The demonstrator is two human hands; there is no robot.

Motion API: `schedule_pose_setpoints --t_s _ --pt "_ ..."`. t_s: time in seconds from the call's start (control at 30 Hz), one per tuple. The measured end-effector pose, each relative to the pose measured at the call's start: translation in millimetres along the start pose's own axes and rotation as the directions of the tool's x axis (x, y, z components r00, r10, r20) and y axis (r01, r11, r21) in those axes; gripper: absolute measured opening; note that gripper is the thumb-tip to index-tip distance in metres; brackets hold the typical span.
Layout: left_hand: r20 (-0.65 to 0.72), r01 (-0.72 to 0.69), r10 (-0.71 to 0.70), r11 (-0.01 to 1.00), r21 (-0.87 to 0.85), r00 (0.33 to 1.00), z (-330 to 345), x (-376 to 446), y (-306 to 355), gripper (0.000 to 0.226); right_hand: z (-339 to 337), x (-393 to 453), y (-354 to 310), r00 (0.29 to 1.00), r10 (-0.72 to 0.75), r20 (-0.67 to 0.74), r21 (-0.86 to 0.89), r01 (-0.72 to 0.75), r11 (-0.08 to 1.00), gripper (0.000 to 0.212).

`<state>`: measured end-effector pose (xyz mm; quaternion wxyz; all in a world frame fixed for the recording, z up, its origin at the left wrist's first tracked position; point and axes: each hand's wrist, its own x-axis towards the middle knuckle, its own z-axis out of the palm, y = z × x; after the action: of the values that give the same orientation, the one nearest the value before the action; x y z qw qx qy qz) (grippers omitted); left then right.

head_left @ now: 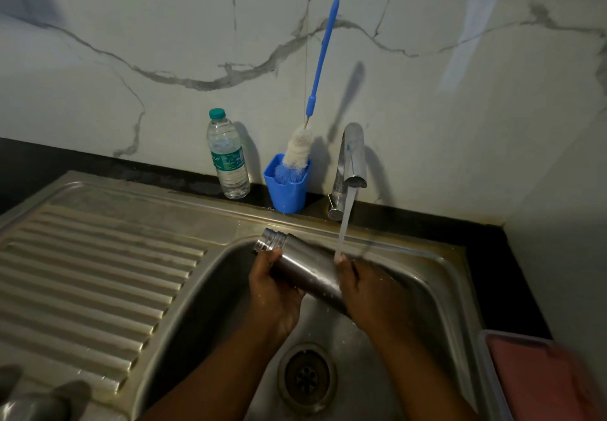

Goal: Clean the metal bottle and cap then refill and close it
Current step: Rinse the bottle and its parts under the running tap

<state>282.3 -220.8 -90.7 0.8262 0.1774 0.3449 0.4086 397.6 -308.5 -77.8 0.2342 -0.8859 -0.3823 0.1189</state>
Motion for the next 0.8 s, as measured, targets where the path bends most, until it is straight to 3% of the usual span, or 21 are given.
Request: schedule_pose_setpoints --t_s 0.1,0.23,0.3,0.37,0.43,0.5,0.63,0.7,0.8 --pt "0.017 0.086 -0.087 0.994 0.066 0.996 5.2 -10.1 -22.3 0.06 3.0 2.8 -9.7 0.999 0.007 -0.052 -0.001 -0.007 1.0 0.056" --pt "0.054 0.091 -0.105 0.972 0.218 0.993 8.8 -3.5 -31.8 0.096 5.8 -2.6 -14.0 0.994 0.013 -0.108 0.05 -0.007 0.999 0.049" --pt "0.031 0.088 -0.098 0.969 0.231 0.995 10.4 0.8 -25.9 0.092 5.3 -5.9 -10.8 0.991 0.045 -0.123 0.056 -0.038 0.998 0.043" --pt "0.014 0.107 -0.112 0.973 0.204 0.994 9.9 1.1 -19.7 0.074 5.8 -9.8 -6.9 0.991 0.116 -0.073 0.076 -0.11 0.991 0.043" --pt "-0.009 0.152 -0.153 0.979 0.133 0.988 10.7 -2.9 -19.0 0.053 4.2 -8.6 -9.7 0.972 0.224 0.076 0.16 -0.234 0.959 0.048" --pt "-0.058 0.212 -0.205 0.967 0.142 0.977 8.0 -6.3 -28.7 0.043 3.3 0.6 -20.2 0.949 0.238 0.206 0.224 -0.283 0.933 0.046" --pt "-0.075 0.284 -0.274 0.917 0.28 0.959 9.2 -12.2 -47.6 0.091 -1.6 20.1 -45.3 0.942 0.244 0.229 0.385 -0.318 0.867 0.035" --pt "-0.05 0.273 -0.271 0.909 0.316 0.961 8.0 -10.8 -52.2 0.089 -1.2 22.8 -46.6 0.964 0.186 0.191 0.542 -0.261 0.799 0.031" --pt "0.0 0.223 -0.24 0.903 0.367 0.971 5.1 -9.0 -50.4 0.072 2.4 18.0 -40.1 0.974 0.12 0.192 0.6 -0.213 0.771 0.033"
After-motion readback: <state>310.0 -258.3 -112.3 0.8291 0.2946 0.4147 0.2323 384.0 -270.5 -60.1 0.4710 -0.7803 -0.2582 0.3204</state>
